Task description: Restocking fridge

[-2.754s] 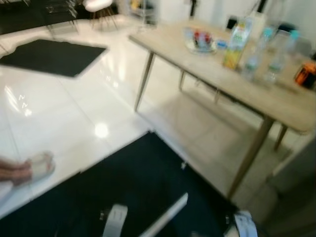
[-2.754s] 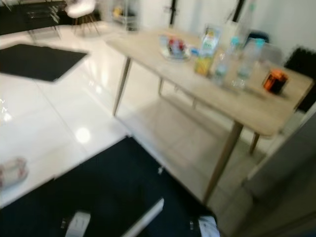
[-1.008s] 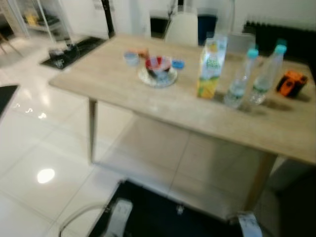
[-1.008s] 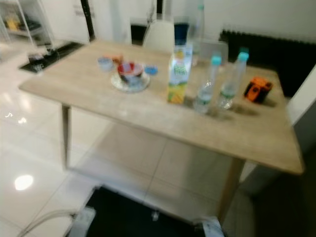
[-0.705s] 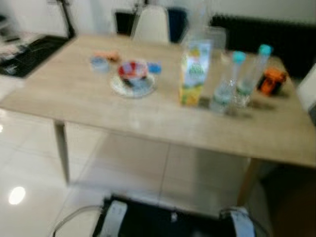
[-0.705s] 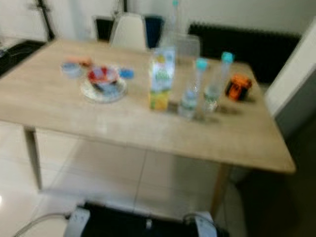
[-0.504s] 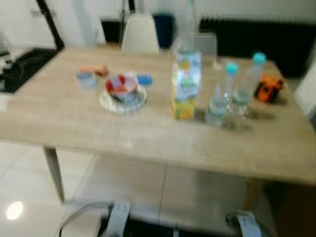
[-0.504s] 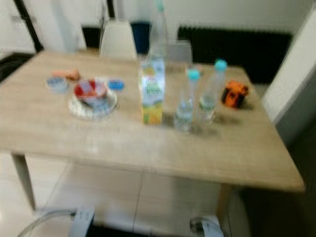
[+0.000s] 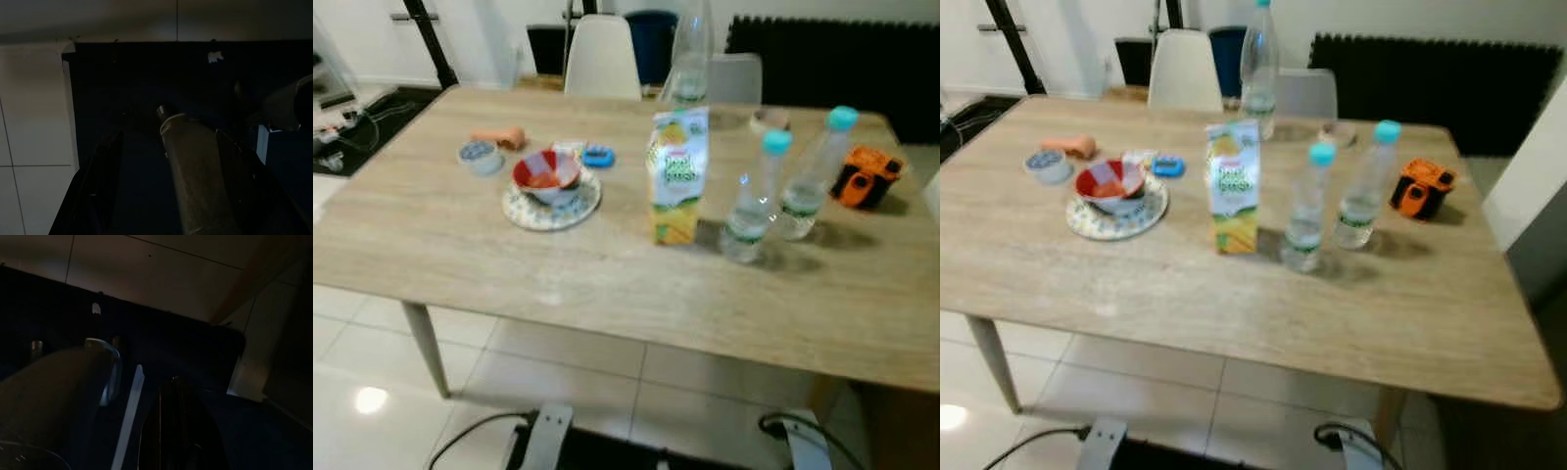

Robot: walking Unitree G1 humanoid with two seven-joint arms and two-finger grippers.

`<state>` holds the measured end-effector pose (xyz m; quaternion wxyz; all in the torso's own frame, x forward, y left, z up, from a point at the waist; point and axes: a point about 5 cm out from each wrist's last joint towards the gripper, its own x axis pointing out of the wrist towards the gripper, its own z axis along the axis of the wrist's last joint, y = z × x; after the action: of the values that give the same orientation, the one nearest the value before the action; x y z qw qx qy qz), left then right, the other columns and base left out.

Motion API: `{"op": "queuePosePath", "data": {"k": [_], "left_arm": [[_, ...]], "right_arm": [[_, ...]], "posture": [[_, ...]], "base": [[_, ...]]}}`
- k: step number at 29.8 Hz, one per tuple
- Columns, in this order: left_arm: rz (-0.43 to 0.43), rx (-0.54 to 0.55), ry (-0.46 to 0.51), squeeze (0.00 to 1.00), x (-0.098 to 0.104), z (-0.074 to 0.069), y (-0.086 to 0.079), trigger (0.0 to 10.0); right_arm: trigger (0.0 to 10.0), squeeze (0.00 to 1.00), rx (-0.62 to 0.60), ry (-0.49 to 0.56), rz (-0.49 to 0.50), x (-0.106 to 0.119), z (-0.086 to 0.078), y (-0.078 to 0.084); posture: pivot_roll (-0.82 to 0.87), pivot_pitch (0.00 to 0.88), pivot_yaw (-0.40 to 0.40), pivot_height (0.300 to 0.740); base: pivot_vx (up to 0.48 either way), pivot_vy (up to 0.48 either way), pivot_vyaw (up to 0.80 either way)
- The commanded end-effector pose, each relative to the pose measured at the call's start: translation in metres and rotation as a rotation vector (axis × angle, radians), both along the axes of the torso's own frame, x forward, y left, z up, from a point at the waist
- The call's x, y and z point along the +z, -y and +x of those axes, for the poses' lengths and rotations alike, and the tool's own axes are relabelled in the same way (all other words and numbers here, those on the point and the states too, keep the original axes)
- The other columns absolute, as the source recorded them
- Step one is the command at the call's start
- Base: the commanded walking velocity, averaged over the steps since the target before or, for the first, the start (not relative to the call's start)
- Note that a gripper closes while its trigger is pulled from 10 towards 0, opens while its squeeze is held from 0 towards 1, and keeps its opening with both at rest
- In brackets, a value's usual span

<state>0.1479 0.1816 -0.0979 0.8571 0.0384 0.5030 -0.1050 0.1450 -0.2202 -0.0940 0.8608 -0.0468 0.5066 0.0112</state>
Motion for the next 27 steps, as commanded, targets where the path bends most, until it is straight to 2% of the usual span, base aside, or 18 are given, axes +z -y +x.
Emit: {"op": "queuePosePath", "data": {"k": [1, 6, 7, 8, 11, 14, 16, 18, 20, 24, 25, 26, 27], "left_arm": [[0.007, 0.018, -0.025, 0.00, -0.003, -0.009, -0.004, 10.0], [0.011, 0.025, -0.024, 0.00, -0.003, -0.009, -0.006, 10.0], [0.015, 0.026, -0.025, 0.00, -0.003, -0.010, -0.007, 10.0], [0.015, 0.026, -0.025, 0.00, -0.003, -0.010, -0.007, 10.0], [0.023, 0.029, -0.032, 0.00, -0.004, -0.013, -0.010, 10.0], [0.025, 0.029, -0.035, 0.00, -0.004, -0.014, -0.010, 10.0], [0.026, 0.028, -0.037, 0.00, -0.004, -0.015, -0.010, 10.0], [0.026, 0.027, -0.039, 0.00, -0.004, -0.015, -0.010, 10.0], [0.026, 0.027, -0.039, 0.00, -0.004, -0.015, -0.010, 10.0], [0.023, 0.024, -0.041, 0.00, -0.005, -0.016, -0.009, 10.0], [0.023, 0.024, -0.041, 0.00, -0.005, -0.016, -0.009, 10.0], [0.022, 0.024, -0.042, 0.00, -0.005, -0.016, -0.008, 10.0], [0.022, 0.024, -0.042, 0.00, -0.005, -0.016, -0.008, 10.0]], "right_arm": [[10.0, 0.00, 0.007, -0.010, 0.020, -0.003, -0.004, -0.006], [10.0, 0.00, 0.077, 0.017, 0.062, -0.001, -0.001, -0.012], [10.0, 0.00, 0.179, 0.051, 0.149, 0.001, 0.005, -0.025], [10.0, 0.00, 0.179, 0.051, 0.149, 0.001, 0.005, -0.025], [10.0, 0.00, 0.311, 0.095, 0.334, 0.009, 0.014, -0.040], [10.0, 0.00, 0.341, 0.104, 0.378, 0.011, 0.017, -0.042], [10.0, 0.00, 0.452, 0.124, 0.540, 0.022, 0.026, -0.048], [10.0, 0.00, 0.632, 0.135, 0.680, 0.035, 0.032, -0.053], [10.0, 0.00, 0.632, 0.135, 0.680, 0.035, 0.032, -0.053], [10.0, 0.00, 0.984, 0.148, 0.844, 0.063, 0.043, -0.064], [10.0, 0.00, 0.984, 0.148, 0.844, 0.063, 0.043, -0.064], [10.0, 0.01, 1.111, 0.153, 0.887, 0.076, 0.043, -0.071], [10.0, 0.01, 1.111, 0.153, 0.887, 0.076, 0.043, -0.071]], "posture": [[-0.01, 0.033, 0.003, 0.740], [-0.01, 0.032, 0.004, 0.740], [-0.01, 0.029, 0.004, 0.740], [-0.01, 0.029, 0.004, 0.740], [-0.01, 0.026, 0.003, 0.740], [-0.01, 0.025, 0.003, 0.740], [-0.01, 0.022, 0.002, 0.740], [-0.02, 0.020, 0.000, 0.740], [-0.02, 0.020, 0.000, 0.740], [-0.02, 0.019, 0.000, 0.740], [-0.02, 0.019, 0.000, 0.740], [-0.02, 0.014, -0.008, 0.740], [-0.02, 0.014, -0.008, 0.740]], "base": [[0.000, 0.000, 0.00], [0.000, 0.000, 0.00], [0.000, 0.000, 0.00], [0.000, 0.000, 0.00], [0.000, 0.000, 0.00], [0.000, 0.000, 0.00], [0.000, 0.000, 0.00], [0.000, 0.000, 0.00], [0.000, 0.000, 0.00], [0.000, 0.000, 0.00], [0.000, 0.000, 0.00], [0.000, 0.000, 0.00], [0.000, 0.000, 0.00]]}}
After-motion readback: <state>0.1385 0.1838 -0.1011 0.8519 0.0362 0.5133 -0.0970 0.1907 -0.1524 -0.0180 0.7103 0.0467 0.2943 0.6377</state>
